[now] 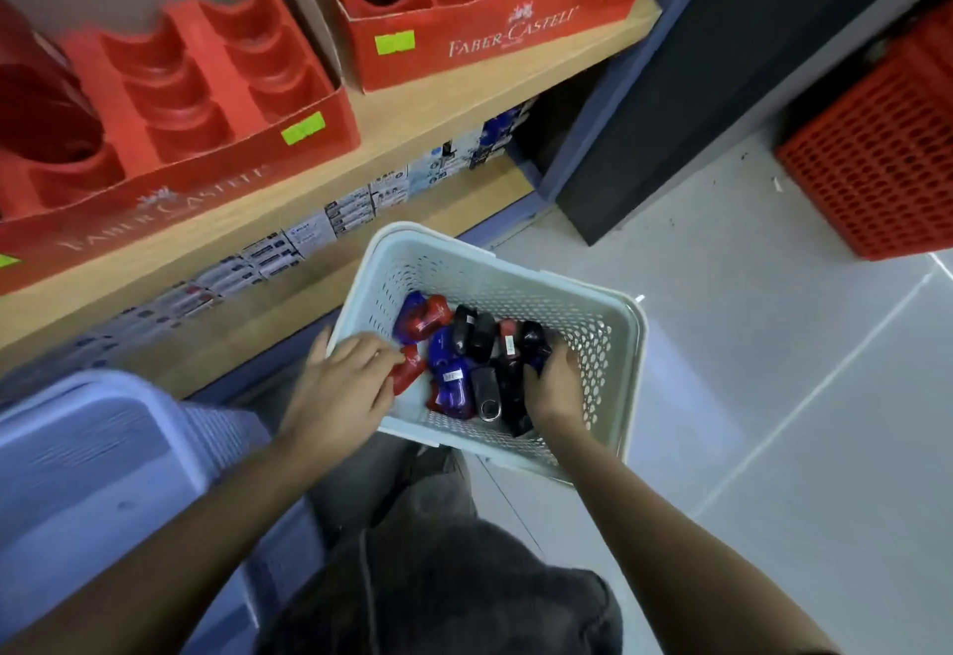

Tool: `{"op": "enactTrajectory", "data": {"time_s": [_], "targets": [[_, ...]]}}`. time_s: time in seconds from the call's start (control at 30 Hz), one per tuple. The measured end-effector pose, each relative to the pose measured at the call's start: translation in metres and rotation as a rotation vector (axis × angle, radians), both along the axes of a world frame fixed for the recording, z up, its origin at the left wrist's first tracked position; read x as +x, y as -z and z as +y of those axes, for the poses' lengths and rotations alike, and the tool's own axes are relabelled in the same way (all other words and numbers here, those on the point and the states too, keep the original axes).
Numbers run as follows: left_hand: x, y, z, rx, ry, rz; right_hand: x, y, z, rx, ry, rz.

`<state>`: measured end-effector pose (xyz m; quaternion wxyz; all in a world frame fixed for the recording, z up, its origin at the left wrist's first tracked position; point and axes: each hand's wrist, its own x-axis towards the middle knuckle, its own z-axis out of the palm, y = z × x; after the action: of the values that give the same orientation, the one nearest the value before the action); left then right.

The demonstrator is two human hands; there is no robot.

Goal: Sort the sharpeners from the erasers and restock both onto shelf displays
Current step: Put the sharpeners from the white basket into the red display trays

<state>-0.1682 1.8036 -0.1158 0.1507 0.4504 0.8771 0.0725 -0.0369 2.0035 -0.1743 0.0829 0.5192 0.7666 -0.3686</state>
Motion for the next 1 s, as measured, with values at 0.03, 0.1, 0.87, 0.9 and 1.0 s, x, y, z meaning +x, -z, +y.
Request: {"op": "enactTrajectory", "data": {"time_s": [0.03, 0.1, 0.87, 0.9, 1.0], "targets": [[0.001, 0.003, 0.0, 0.029, 0.006, 0.028, -0.002, 0.006, 0.0, 0.035, -0.006, 0.023], [0.001, 0.004, 0.002, 0.045, -0.002, 0.045, -0.007, 0.018, 0.002, 0.098, -0.037, 0.02], [-0.015, -0.003, 0.04, 0.453, -0.627, -0.981, -0.028, -0.031, 0.024, -0.426, 0.143, 0.244], [-0.016, -0.003, 0.039, 0.46, -0.644, -1.004, -0.023, -0.018, 0.025, -0.281, 0.041, 0.092], [-0.016, -0.003, 0.039, 0.473, -0.619, -1.038, -0.019, 0.013, 0.008, -0.149, -0.256, -0.169]]}}
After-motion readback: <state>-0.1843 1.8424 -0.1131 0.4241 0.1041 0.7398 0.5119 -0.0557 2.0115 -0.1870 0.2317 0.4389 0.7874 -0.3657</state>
